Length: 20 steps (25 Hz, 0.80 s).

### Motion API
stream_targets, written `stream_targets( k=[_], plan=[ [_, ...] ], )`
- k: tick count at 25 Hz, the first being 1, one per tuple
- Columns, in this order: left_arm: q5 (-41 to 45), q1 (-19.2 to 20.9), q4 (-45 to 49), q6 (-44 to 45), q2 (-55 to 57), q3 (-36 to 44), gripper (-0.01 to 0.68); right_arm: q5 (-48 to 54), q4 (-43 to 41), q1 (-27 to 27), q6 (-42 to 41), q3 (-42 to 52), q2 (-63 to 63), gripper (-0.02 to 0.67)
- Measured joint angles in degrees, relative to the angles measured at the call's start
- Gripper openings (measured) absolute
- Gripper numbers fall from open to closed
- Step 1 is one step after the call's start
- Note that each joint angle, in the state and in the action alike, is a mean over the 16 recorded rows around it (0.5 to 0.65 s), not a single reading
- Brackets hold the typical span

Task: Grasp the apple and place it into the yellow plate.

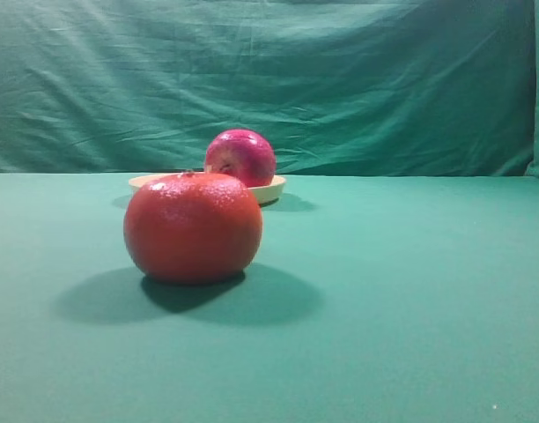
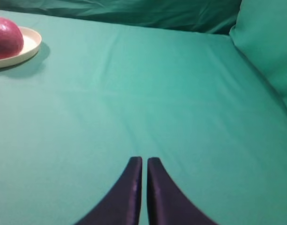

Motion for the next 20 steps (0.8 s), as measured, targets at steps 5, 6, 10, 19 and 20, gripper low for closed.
stream_targets(
  k=[5,6,10,19,20],
  plan=[
    [0.0,0.0,0.0,0.0,0.0,0.0,0.157,0.0,0.0,0.0,0.0,0.0,0.0,0.000],
    [0.0,0.0,0.0,0.0,0.0,0.0,0.157,0.0,0.0,0.0,-0.1,0.0,0.0,0.000],
    [0.0,0.0,0.0,0.0,0.0,0.0,0.157,0.0,0.0,0.0,-0.1,0.1,0.0,0.000],
    [0.0,0.0,0.0,0.0,0.0,0.0,0.157,0.0,0.0,0.0,-0.1,0.1,0.0,0.000],
    [0.0,0.0,0.0,0.0,0.0,0.0,0.157,0.0,0.0,0.0,-0.1,0.1,0.0,0.000]
  ],
)
